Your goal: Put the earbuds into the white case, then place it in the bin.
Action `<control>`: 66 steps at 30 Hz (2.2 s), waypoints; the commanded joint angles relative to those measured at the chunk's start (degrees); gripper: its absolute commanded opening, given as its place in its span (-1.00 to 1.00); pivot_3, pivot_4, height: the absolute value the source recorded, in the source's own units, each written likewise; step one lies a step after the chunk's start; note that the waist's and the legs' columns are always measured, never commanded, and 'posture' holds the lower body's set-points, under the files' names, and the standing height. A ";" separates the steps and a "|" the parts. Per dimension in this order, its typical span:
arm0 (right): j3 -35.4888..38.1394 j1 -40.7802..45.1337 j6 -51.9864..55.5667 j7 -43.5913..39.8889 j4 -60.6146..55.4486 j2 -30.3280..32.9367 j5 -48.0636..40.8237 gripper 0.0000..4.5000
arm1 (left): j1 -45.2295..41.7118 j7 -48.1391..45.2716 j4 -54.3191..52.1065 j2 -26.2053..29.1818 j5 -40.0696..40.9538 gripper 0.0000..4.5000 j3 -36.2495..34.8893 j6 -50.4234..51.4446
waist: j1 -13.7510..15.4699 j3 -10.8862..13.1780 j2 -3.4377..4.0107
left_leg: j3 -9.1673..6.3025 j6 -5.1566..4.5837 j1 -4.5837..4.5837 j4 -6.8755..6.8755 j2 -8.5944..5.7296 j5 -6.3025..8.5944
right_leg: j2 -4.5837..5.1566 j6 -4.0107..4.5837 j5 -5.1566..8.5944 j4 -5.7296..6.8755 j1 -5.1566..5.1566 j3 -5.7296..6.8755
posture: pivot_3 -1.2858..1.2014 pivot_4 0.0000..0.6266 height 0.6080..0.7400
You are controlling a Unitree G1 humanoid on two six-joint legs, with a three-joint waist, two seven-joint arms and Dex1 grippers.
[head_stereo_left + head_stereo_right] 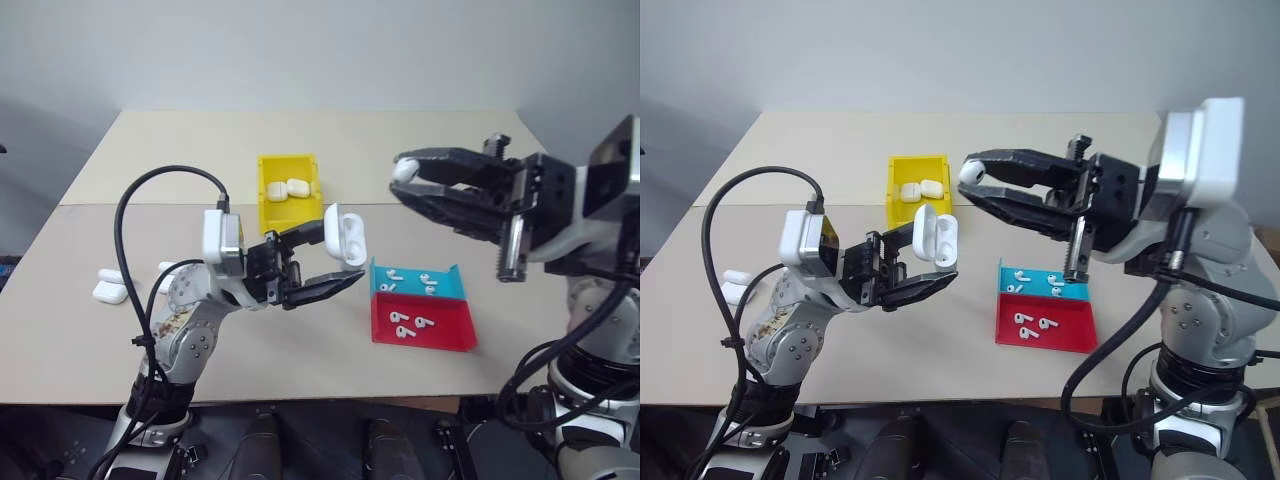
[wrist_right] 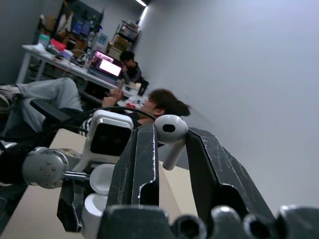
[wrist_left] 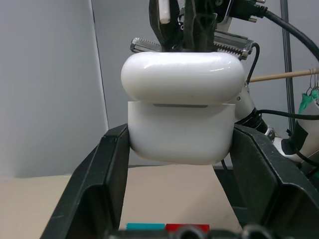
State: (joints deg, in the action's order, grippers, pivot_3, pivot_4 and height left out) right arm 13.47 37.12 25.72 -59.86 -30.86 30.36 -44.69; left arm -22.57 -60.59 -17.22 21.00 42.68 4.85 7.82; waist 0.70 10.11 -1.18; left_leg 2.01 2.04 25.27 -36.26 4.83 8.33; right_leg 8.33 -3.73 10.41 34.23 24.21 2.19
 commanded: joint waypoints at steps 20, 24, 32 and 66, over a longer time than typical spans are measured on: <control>-9.77 -1.87 -10.49 -7.45 8.99 0.40 4.61 -0.62 | 0.92 0.02 -3.98 -0.85 -2.56 0.22 0.05 -0.51 | 0.01 0.00 0.00 | 0.00 0.01 0.01 0.03 0.00 0.01 | 0.00 0.00 0.00 -0.03 0.03 0.00 | 0.03 -0.52 1.00; -10.18 -2.09 -10.79 -7.82 9.23 0.55 4.98 -0.62 | 1.11 0.16 -4.26 -0.79 -2.40 0.22 0.02 -0.45 | 0.02 0.00 0.00 | 0.00 0.02 0.01 0.03 0.00 0.01 | 0.00 0.00 0.00 -0.03 0.04 0.00 | 0.03 -0.52 1.00; -11.11 -2.91 -11.10 -9.35 9.60 1.56 5.92 -0.51 | 1.37 0.06 -4.13 -1.27 -2.69 0.22 0.19 -0.82 | 0.03 0.00 0.00 | 0.01 0.03 0.01 0.04 0.00 0.02 | 0.00 0.01 0.01 -0.04 0.04 0.00 | 0.03 -0.52 1.00; -12.81 -8.08 3.88 -2.23 4.10 19.66 12.26 -0.01 | 8.21 -3.30 7.56 5.87 -13.66 0.22 -6.45 -13.69 | -0.06 0.02 0.00 | 0.03 0.44 0.03 0.12 0.02 0.27 | 0.02 0.03 0.02 -0.11 0.14 0.01 | 0.03 -0.52 1.00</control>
State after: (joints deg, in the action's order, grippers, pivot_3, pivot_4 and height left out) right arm 0.85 27.12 27.41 -63.28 -24.43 49.27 -32.31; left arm -14.54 -64.20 -7.84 26.05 28.61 0.18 -4.82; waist 0.64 10.13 -1.18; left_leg 2.03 2.48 25.29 -36.11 4.85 8.60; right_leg 8.35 -3.70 10.43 34.13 24.35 2.20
